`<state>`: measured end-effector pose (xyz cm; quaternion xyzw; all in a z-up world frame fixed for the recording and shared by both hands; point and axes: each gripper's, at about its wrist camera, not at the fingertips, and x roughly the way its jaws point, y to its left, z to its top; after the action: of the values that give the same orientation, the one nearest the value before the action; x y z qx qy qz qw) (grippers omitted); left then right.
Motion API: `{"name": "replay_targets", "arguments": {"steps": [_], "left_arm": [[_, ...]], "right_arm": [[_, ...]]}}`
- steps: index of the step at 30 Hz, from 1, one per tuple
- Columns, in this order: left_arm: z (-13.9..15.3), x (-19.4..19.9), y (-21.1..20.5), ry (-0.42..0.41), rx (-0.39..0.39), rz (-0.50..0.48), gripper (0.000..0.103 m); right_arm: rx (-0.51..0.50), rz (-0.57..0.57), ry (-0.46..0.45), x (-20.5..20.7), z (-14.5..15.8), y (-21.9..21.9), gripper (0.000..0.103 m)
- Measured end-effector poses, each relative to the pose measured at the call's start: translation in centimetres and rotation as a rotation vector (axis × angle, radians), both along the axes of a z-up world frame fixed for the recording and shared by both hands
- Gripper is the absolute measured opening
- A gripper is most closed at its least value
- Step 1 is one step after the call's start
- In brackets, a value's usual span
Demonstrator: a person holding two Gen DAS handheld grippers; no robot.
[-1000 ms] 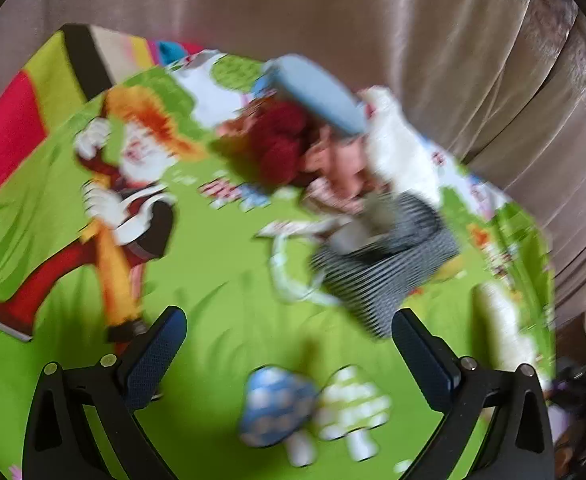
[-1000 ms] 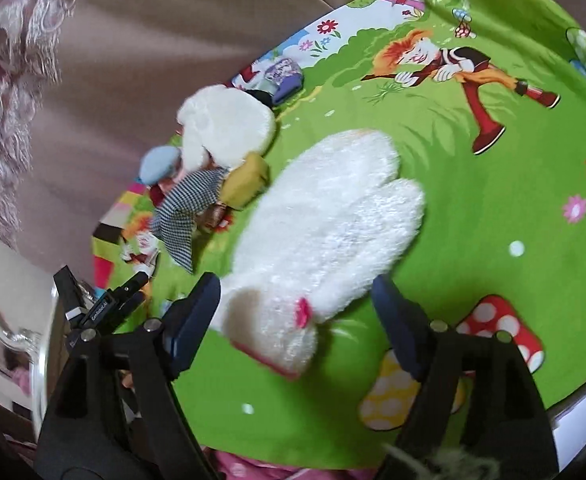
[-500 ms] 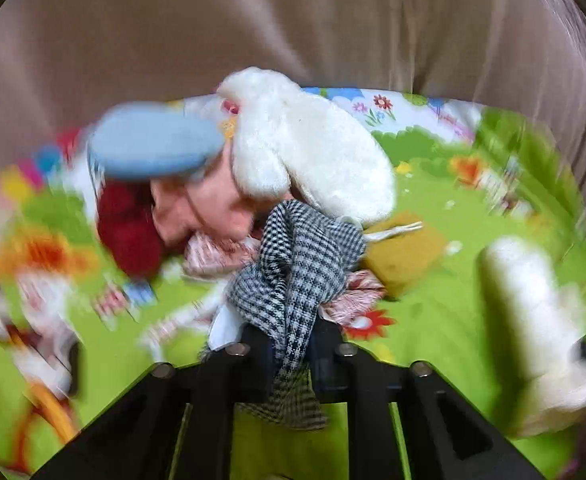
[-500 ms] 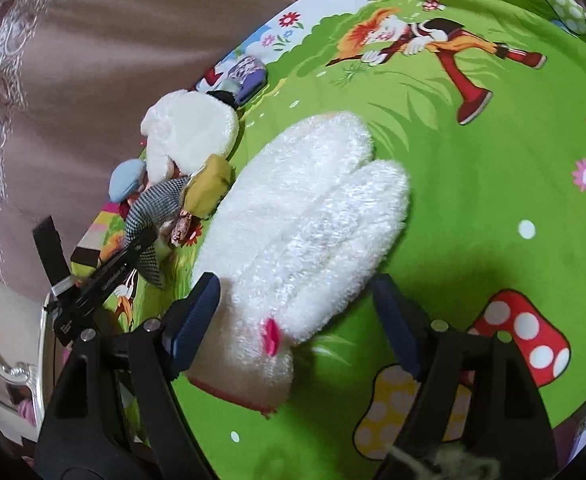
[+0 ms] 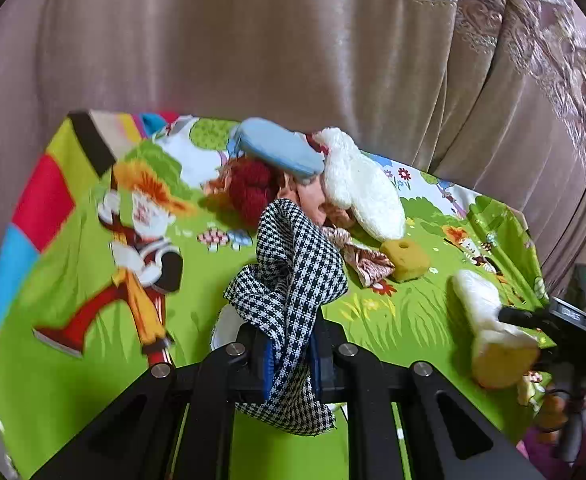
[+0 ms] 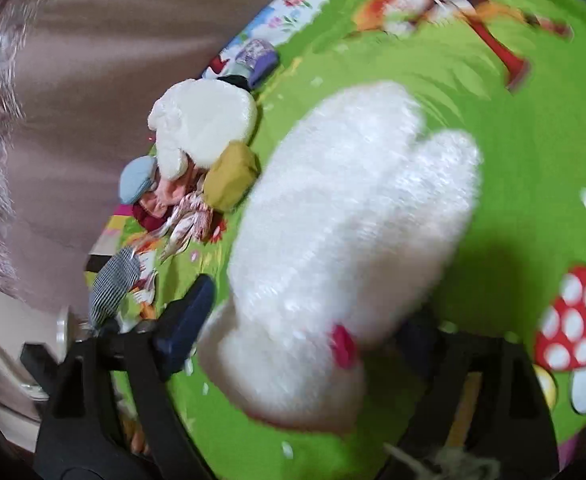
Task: Organize soft objects
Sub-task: 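Carry both held cloths to the white bin and release them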
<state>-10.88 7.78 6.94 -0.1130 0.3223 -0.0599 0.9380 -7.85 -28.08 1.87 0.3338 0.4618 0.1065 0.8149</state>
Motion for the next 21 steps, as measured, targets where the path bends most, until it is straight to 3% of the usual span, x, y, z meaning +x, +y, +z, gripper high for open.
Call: {"name": "replay_targets", "arguments": {"steps": [1, 3, 5, 10, 21], "left_arm": [[-0.2, -0.1, -0.1, 0.004, -0.007, -0.003, 0.015], [-0.8, -0.1, -0.9, 0.013, 0.0, -0.017, 0.015], [-1.2, -0.7, -1.7, 0.02, 0.011, -0.05, 0.015], [-2.0, -1.3, -2.5, 0.027, 0.022, -0.072, 0.015], [-0.7, -2.3, -5.9, 0.042, 0.046, -0.131, 0.015]], "right_arm": [[-0.038, 0.002, -0.01, 0.5, 0.1, 0.8, 0.093], [-0.152, 0.052, -0.039, 1.3, 0.4, 2.7, 0.059], [-0.247, 0.107, -0.103, 0.8, 1.3, 4.3, 0.048], [-0.295, 0.181, -0.219, -2.4, 3.6, 4.8, 0.045], [-0.3, 0.197, -0.3, -7.0, 6.0, 2.0, 0.045]]}}
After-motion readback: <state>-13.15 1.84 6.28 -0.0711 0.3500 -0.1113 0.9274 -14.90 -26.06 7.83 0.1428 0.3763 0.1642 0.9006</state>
